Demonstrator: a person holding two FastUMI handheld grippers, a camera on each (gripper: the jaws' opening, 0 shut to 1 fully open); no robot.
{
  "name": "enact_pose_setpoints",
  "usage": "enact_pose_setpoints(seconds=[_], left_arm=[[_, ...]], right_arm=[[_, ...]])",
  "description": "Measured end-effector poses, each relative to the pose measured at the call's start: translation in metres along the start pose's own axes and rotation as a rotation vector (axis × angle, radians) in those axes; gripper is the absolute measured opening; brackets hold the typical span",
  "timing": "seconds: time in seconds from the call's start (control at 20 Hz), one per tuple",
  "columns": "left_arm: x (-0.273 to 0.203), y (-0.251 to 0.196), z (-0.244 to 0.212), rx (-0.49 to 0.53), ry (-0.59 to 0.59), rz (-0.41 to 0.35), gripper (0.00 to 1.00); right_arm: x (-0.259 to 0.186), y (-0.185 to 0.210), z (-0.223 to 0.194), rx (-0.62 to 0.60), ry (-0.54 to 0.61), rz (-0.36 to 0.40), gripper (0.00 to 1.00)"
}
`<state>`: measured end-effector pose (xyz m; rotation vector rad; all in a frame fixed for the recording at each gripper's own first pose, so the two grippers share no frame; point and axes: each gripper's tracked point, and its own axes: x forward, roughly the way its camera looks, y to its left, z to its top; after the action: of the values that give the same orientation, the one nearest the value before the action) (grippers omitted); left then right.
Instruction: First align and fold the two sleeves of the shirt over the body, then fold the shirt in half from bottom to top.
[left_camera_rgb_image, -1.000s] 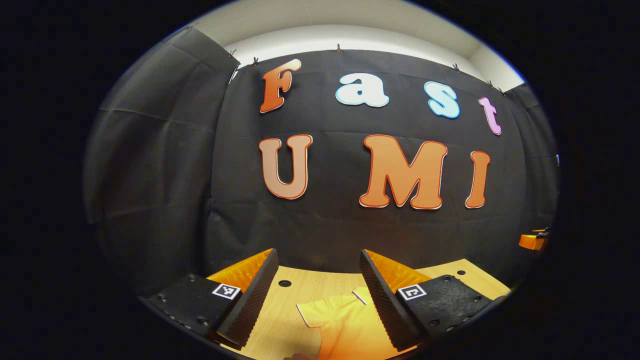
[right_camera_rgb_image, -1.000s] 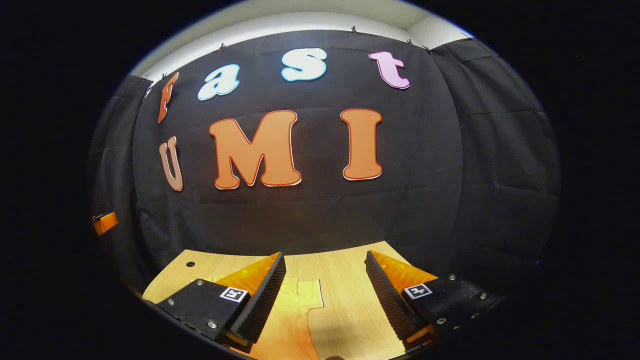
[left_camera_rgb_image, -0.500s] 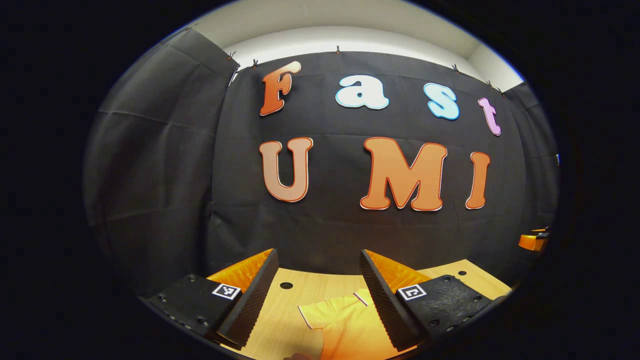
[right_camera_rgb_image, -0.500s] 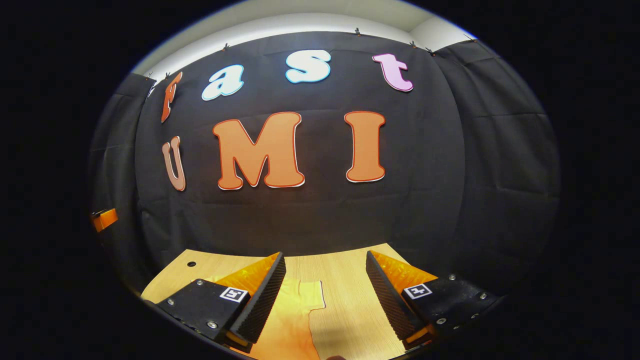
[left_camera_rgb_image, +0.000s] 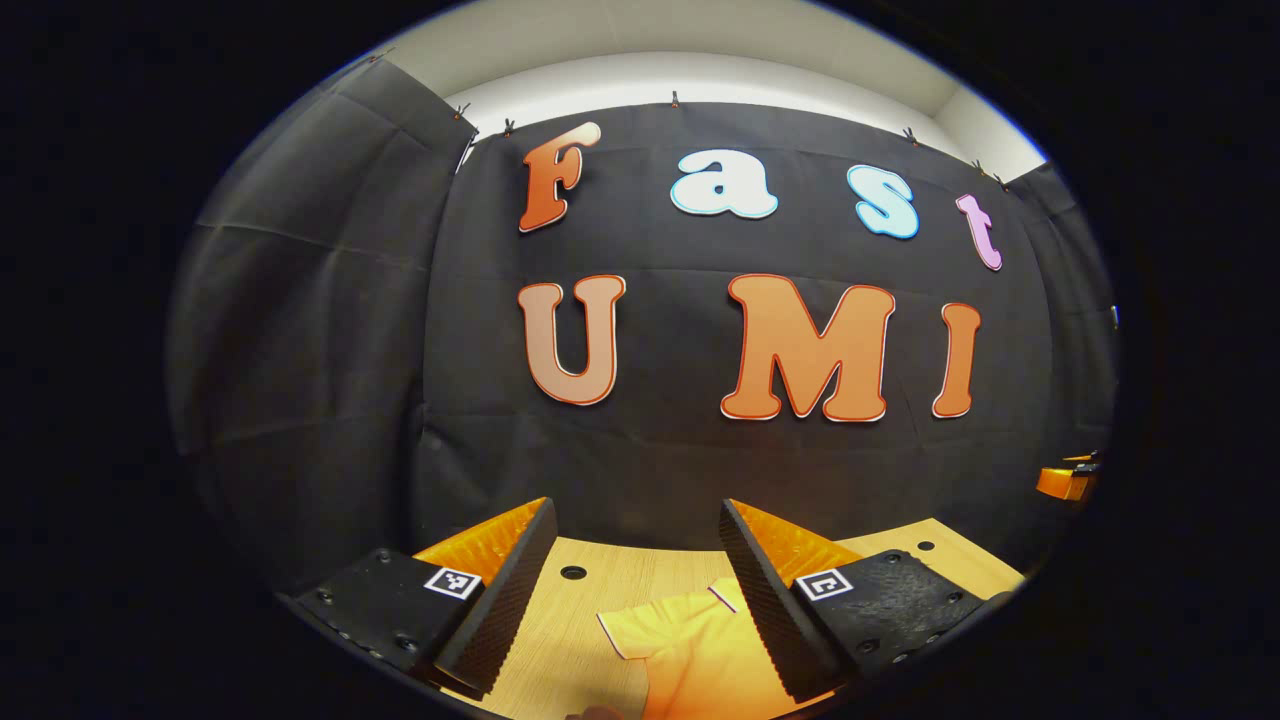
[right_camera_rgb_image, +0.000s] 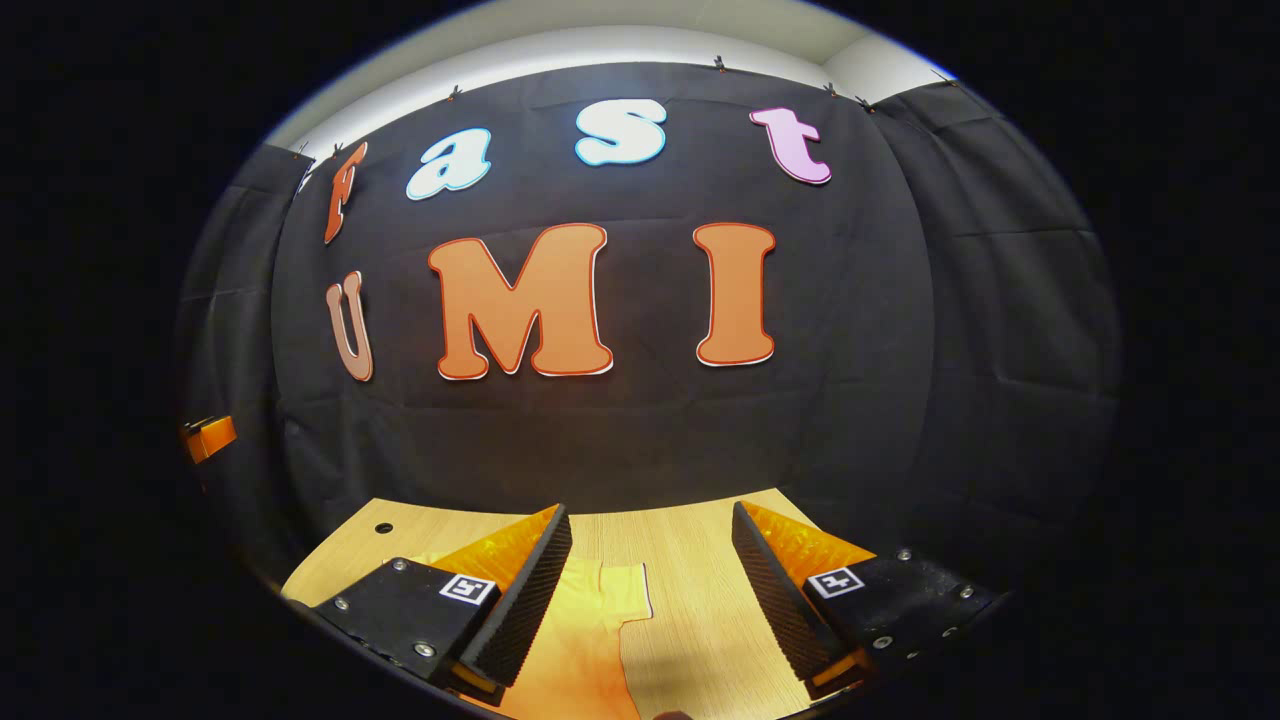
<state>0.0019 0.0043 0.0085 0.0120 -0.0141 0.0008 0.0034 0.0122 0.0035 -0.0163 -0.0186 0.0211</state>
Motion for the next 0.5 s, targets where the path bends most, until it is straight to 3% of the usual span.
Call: enact_pose_setpoints(seconds=[0.25,0.5], left_arm=[[0.006,-0.004,0.001,-0.002,-0.004,-0.013,0.98],[0.014,-0.001,-0.007,-0.013,0.015,-0.015,0.98]], right_arm=[[0.01,0.006,-0.001,0.018,0.025,0.01,0.97],[0.036,0.01,-0.026,-0.024,0.131,0.01,0.98]])
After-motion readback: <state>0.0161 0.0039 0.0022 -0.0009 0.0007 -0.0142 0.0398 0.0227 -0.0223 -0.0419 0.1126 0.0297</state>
